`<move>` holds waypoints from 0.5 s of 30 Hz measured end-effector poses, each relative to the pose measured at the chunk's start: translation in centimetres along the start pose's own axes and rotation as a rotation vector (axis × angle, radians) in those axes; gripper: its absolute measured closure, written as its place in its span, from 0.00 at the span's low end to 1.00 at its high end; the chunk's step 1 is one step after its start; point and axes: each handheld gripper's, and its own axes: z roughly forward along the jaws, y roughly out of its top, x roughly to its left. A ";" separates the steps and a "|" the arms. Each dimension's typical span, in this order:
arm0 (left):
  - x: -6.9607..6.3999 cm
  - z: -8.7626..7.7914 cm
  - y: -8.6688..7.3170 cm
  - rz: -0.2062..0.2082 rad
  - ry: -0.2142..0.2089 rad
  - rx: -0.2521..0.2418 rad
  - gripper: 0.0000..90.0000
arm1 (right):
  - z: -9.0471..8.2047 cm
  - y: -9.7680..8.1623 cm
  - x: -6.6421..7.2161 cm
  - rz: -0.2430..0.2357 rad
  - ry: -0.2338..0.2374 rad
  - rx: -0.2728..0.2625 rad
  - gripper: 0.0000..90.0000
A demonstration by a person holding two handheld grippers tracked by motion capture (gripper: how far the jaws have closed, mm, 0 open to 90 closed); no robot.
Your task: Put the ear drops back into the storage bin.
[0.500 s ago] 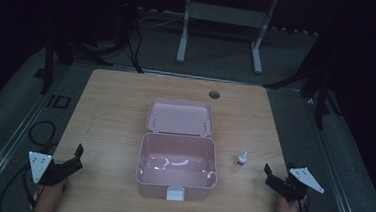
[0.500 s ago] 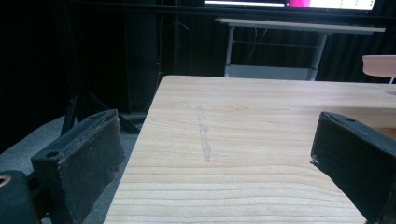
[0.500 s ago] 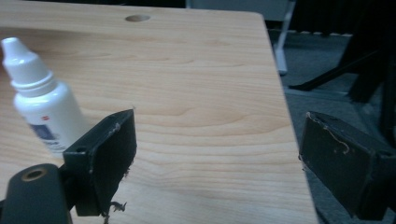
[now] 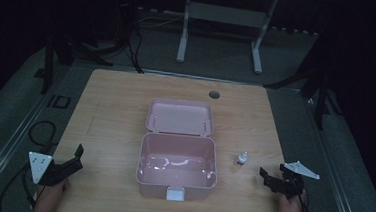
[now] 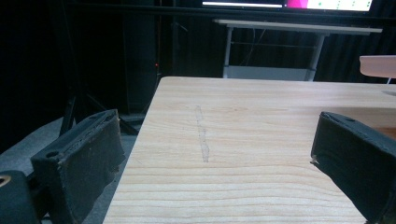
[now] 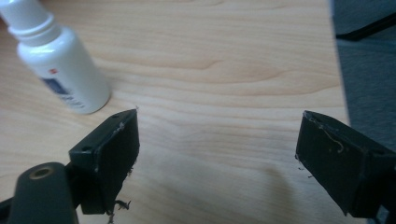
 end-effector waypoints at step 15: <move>0.0 0.0 0.0 -0.001 -0.004 -0.006 0.03 | -0.6 2.9 1.3 -0.141 0.023 0.252 0.12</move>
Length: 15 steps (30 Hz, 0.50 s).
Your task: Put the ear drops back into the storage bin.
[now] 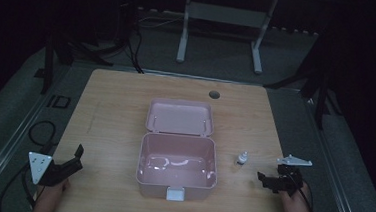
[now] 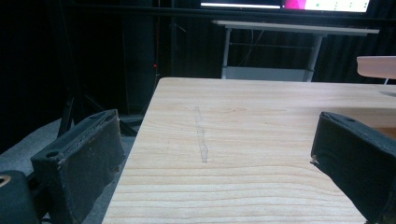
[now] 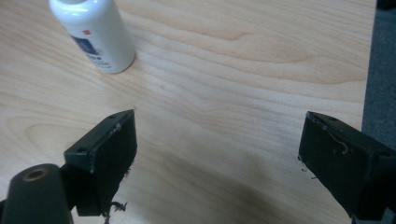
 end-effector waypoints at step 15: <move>-0.1 0.0 0.0 0.007 -0.004 -0.003 0.03 | -0.8 1.9 1.5 -0.141 0.060 0.314 0.12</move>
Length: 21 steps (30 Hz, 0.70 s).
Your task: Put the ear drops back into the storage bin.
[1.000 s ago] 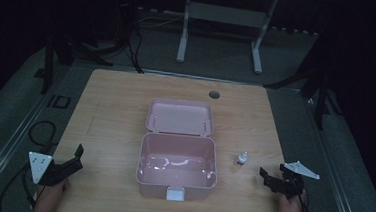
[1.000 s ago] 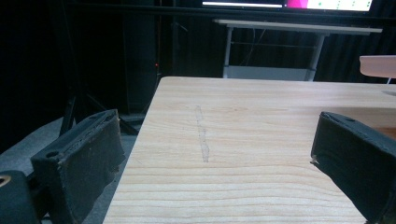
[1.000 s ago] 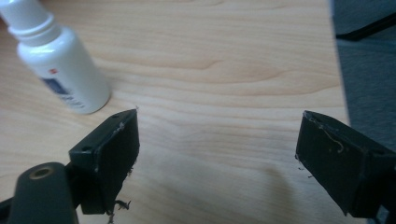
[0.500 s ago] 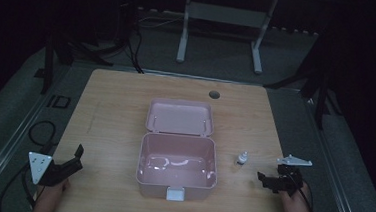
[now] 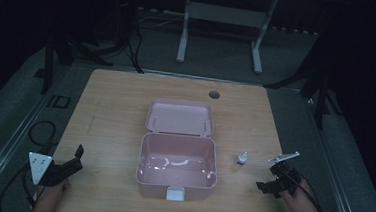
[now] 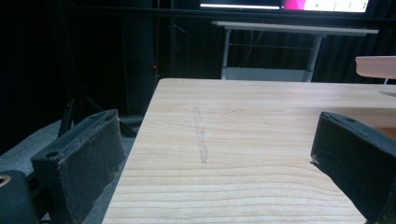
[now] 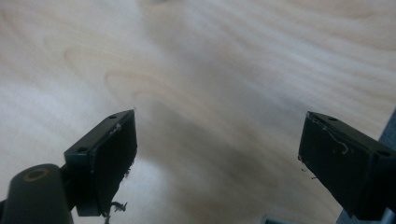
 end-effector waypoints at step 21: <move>0.0 0.0 0.0 -0.004 -0.008 0.001 0.03 | -0.3 1.5 1.2 -0.150 0.056 0.447 0.12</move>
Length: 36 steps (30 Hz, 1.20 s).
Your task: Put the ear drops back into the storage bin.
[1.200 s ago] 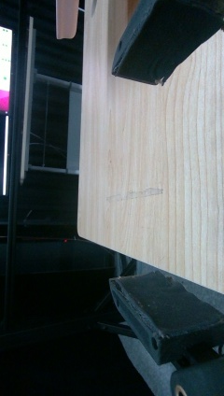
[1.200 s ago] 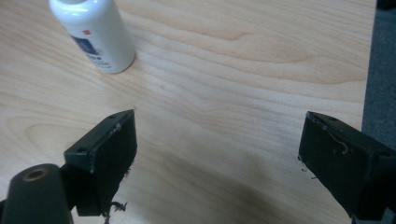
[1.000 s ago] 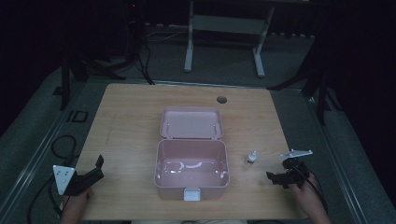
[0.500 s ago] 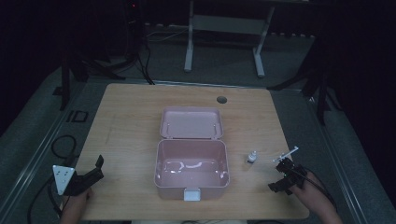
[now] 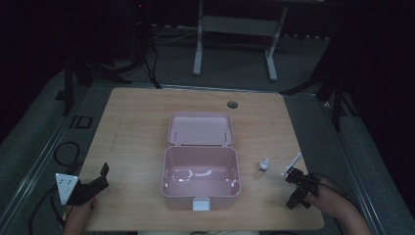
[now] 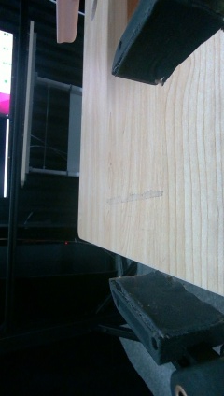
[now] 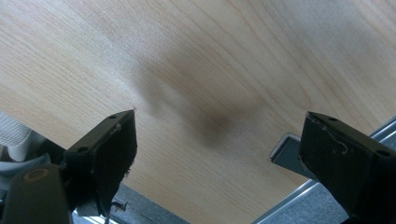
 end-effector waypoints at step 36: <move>0.0 0.0 0.0 0.008 -0.006 0.000 0.03 | -1.9 7.0 -1.0 -0.033 0.031 -0.076 0.15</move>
